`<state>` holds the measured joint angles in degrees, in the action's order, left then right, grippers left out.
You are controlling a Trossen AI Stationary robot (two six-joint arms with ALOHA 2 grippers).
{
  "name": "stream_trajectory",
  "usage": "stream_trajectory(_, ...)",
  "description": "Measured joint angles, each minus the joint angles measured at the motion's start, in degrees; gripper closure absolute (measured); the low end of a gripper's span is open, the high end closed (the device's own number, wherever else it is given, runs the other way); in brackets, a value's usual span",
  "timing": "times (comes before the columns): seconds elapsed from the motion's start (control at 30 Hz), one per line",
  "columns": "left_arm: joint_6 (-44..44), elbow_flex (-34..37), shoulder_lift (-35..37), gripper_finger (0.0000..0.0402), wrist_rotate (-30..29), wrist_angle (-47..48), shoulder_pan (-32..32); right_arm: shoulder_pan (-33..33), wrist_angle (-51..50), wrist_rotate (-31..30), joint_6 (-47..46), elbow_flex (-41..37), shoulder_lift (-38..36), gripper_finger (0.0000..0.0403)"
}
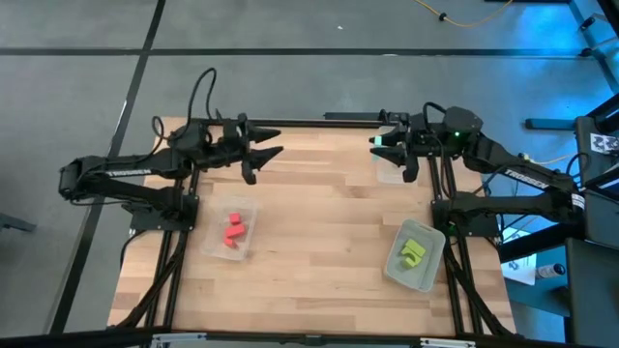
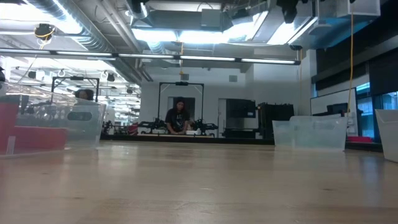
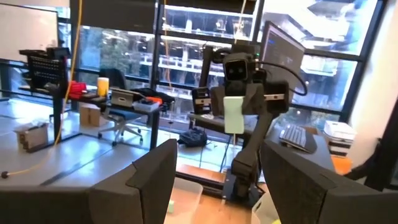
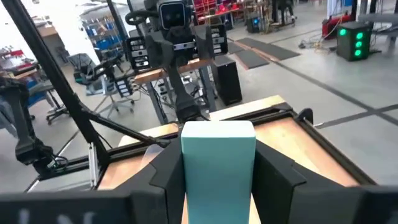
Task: Sort & place blocks by color
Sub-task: Put the light blue block into the top transparent bin
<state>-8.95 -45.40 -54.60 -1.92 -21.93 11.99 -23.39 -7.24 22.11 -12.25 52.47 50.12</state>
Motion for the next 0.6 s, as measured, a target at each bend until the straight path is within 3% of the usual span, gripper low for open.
stream_trajectory(0.07, -0.3, 0.3, 0.4, 0.0181, -0.3, -0.2, 0.0, 0.0, 0.1, -0.3, -1.0, 0.0, 0.3, 0.0264)
stream_trajectory(0.23, -1.4, 0.3, 0.4, 0.0181, -0.6, -1.6, 0.0, 0.0, -2.3, -8.1, -4.0, 1.4, 1.7, 0.0264)
stream_trajectory(0.5, -1.2, 0.3, 0.3, 0.0181, -5.5, -1.7, 0.0, -4.8, -34.8, -25.0, 0.7, 18.4, 16.6, 0.0264)
stream_trajectory(0.6, -1.2, 0.3, 0.3, 0.0181, -5.5, -1.7, 0.0, -9.0, -43.6, -27.5, 1.0, 20.2, 22.6, 0.0264)
